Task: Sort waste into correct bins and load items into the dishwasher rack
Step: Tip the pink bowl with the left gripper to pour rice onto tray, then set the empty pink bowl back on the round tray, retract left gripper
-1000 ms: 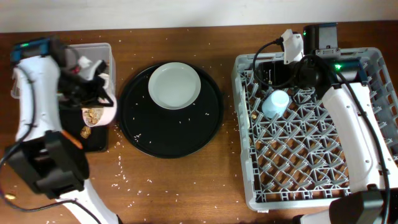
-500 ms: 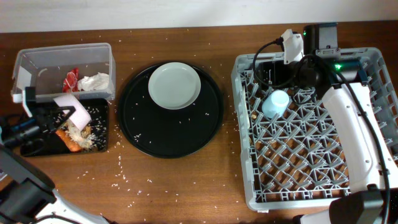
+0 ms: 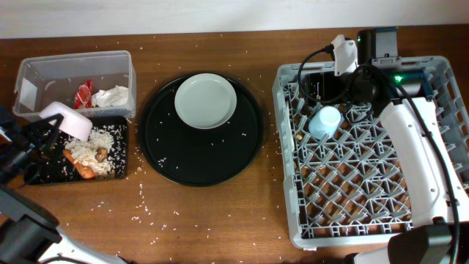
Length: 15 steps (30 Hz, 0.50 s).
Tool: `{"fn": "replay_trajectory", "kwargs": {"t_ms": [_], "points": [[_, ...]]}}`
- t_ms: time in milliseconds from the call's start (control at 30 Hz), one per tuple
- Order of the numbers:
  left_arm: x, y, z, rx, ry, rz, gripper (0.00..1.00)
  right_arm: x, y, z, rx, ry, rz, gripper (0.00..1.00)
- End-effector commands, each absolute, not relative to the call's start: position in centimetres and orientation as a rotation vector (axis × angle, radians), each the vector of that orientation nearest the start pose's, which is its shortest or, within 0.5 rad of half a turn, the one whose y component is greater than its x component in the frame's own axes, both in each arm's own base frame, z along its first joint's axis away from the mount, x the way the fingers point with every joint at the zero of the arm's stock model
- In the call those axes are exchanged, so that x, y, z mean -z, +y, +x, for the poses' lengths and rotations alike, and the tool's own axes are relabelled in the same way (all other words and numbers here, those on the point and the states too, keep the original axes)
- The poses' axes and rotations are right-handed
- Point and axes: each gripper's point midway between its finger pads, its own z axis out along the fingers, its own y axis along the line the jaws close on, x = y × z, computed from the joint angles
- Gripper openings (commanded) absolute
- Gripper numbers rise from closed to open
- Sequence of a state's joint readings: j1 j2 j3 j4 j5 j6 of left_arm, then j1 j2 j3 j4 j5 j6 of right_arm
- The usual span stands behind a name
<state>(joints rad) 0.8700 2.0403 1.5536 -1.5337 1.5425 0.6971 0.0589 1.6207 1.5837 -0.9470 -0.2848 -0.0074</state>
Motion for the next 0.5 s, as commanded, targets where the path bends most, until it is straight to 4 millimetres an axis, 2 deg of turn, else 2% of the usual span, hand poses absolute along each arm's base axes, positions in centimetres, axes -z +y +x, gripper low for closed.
{"fn": "replay_trajectory", "kwargs": {"t_ms": [0,100,167,267,333,367,400,433,467], "points": [[-22.8,15.7,35.5,1.527,1.717,-0.552,0.00,-23.1,7.2,40.8,-0.376,2.530,-0.192,0.99],[-22.8,15.1,35.7,1.507,1.732,-0.501,0.00,-23.1,7.2,40.8,-0.376,2.530,-0.192,0.99],[-23.4,12.7,36.4,1.494,1.782,-0.379,0.00,-23.1,7.2,40.8,-0.377,2.530,-0.191,0.99],[-26.1,6.7,38.2,1.449,1.886,-0.053,0.00,-23.1,7.2,40.8,-0.384,2.534,-0.172,0.99],[-27.9,0.5,39.2,1.404,1.965,0.256,0.00,-23.1,7.3,40.8,-0.396,2.532,-0.167,0.99],[-28.1,-3.7,39.5,1.361,2.013,0.460,0.00,-23.1,7.3,40.8,-0.396,2.534,-0.167,0.99],[-26.6,-7.6,40.0,1.302,2.133,0.589,0.00,-23.1,7.3,40.7,-0.396,2.536,-0.166,0.99],[-23.6,-10.1,40.8,1.150,2.343,0.622,0.00,-23.1,7.3,40.8,-0.396,2.536,-0.166,0.99],[-20.7,-11.7,41.1,0.945,2.524,0.641,0.00,-23.1,7.3,40.8,-0.396,2.536,-0.166,0.99]]}}
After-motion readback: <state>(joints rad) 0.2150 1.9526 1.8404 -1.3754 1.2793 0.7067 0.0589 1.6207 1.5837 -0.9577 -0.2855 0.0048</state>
